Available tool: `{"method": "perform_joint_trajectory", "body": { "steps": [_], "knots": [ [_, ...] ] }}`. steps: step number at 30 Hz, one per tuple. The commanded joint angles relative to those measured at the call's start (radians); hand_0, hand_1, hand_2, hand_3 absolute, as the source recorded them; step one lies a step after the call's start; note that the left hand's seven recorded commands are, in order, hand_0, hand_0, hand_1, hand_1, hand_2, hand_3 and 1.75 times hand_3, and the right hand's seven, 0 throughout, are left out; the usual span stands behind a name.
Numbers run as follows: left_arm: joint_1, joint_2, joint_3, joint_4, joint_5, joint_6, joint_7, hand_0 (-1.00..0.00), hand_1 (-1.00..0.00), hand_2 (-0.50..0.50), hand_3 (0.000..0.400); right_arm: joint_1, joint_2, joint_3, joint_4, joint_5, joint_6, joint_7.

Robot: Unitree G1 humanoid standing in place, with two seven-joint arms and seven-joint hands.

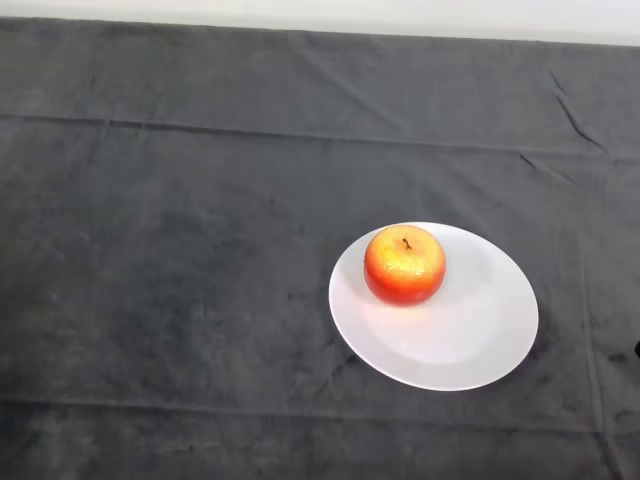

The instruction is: Move the apple to the plate

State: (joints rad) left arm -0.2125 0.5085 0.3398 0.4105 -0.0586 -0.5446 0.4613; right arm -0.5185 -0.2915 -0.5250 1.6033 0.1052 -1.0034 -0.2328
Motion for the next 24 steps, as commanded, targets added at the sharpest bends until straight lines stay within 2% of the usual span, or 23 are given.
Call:
{"method": "perform_joint_trajectory", "body": {
  "steps": [1,24],
  "knots": [
    [-0.027,-0.022,0.038,-0.007,0.011,0.007,-0.007,0.0,0.0,0.0,0.0,0.111,0.075,-0.0056,0.076,0.0176,0.082,-0.0021],
    [-0.03,-0.031,0.048,-0.008,0.017,0.013,-0.025,0.0,0.0,0.0,0.0,0.111,0.075,-0.0035,0.075,0.0199,0.082,-0.0019]
  ]
}}
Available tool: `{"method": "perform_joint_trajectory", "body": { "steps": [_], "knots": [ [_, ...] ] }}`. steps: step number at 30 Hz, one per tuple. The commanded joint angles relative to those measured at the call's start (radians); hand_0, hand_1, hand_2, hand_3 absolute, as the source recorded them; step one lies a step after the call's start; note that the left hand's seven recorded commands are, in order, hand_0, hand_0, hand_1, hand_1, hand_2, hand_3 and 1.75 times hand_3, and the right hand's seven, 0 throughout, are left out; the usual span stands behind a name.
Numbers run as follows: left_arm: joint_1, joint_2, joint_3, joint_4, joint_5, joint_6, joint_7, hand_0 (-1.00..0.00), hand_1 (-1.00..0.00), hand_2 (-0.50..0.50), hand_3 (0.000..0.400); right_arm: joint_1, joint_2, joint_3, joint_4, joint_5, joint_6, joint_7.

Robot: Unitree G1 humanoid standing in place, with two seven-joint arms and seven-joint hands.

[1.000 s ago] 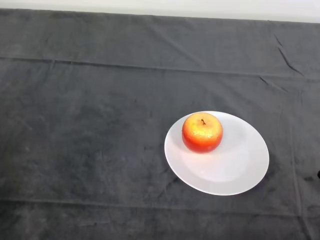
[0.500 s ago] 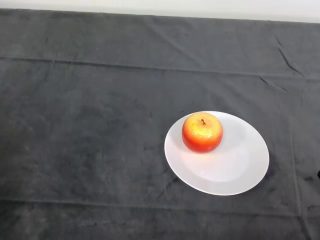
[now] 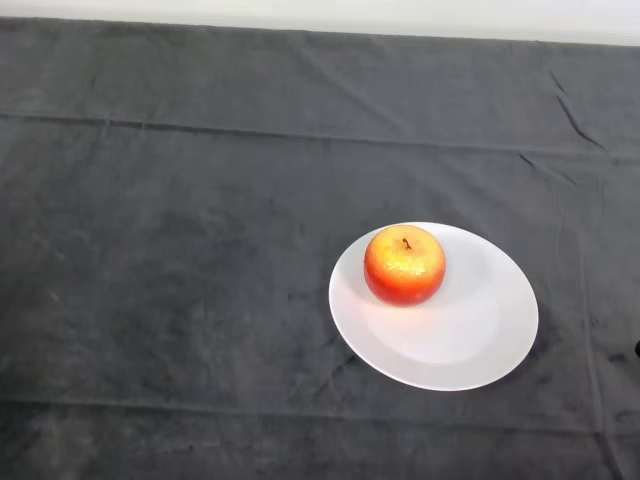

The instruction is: Move the apple to the plate

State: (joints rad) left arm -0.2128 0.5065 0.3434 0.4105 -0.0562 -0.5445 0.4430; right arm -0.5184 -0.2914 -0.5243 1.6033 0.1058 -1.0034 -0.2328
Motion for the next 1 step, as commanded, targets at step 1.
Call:
{"method": "perform_joint_trajectory", "body": {
  "steps": [1],
  "knots": [
    [-0.03,-0.029,0.044,-0.009,0.015,0.013,-0.007,0.0,0.0,0.0,0.0,0.111,0.075,-0.0041,0.075,0.0194,0.082,-0.0019]
  ]
}}
